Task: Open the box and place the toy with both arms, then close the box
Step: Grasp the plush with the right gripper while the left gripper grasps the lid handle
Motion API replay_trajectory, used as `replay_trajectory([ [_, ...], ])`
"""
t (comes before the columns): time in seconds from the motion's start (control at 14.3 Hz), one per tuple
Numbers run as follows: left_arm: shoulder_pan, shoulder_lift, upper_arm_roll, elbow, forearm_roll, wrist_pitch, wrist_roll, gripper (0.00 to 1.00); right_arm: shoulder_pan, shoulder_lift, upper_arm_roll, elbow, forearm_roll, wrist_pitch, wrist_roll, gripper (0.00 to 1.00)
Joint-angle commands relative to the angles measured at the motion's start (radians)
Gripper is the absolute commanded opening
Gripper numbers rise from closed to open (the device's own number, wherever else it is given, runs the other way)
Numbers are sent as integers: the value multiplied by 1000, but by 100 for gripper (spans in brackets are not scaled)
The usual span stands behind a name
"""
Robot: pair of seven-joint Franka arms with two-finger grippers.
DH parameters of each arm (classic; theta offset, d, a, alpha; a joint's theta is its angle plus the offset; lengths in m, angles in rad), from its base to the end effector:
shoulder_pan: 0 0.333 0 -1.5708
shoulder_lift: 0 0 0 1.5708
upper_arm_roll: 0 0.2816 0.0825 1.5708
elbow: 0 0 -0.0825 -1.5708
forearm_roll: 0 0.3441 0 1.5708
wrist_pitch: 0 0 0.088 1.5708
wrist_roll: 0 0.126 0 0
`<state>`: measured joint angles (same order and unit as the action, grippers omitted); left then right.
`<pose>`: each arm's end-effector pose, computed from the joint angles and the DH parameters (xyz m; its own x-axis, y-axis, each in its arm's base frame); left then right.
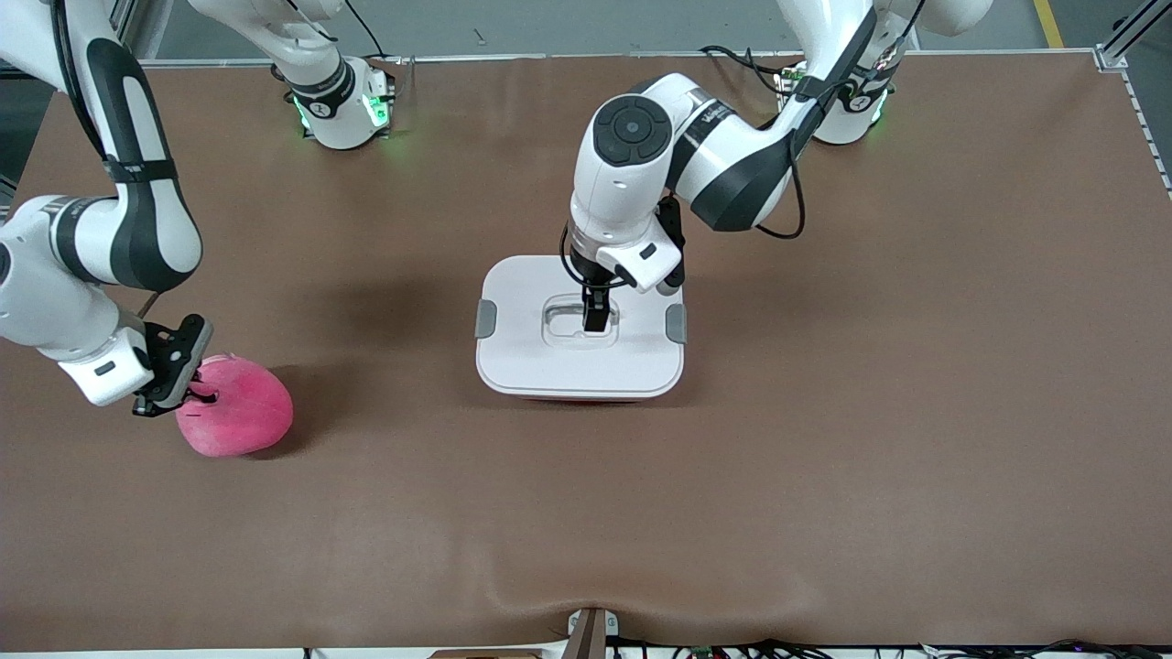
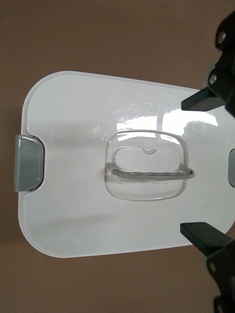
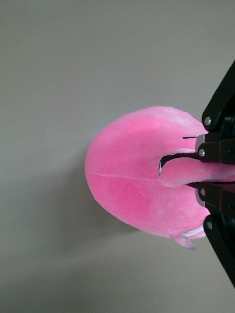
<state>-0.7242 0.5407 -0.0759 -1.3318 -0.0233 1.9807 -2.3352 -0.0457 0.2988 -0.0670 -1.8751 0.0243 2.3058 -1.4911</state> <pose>0.4721 -0.4751 0.3936 0.0167 0.9927 -0.1194 0.9993 -0.0125 0.0361 0.5923 -0.0643 0.3376 0.2011 0.9795 0.0109 0.9707 -0.2008 0.1318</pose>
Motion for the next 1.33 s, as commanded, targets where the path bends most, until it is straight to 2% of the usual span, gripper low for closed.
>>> replay_trajectory([
  [0.0, -30, 31, 11, 33, 51, 3, -32, 100, 3, -12, 4, 42, 16, -11, 75, 0],
  [0.35, -40, 57, 7, 28, 102, 4, -52, 100, 6, -9, 4, 142, 16, -135, 245, 0],
  [0.56, -46, 79, 10, 26, 109, 6, -55, 100, 10, -9, 6, 169, 16, -221, 415, 0],
  [0.77, -58, 100, 10, 26, 111, 44, -55, 99, 13, -9, 6, 189, 17, -250, 558, 0],
  [1.05, -60, 111, 10, 25, 129, 55, -56, 98, 41, -7, 6, 261, 17, -387, 739, 0],
  [1.26, -73, 120, 8, 16, 157, 55, -58, 94, 52, -7, 7, 269, 19, -410, 834, 0],
])
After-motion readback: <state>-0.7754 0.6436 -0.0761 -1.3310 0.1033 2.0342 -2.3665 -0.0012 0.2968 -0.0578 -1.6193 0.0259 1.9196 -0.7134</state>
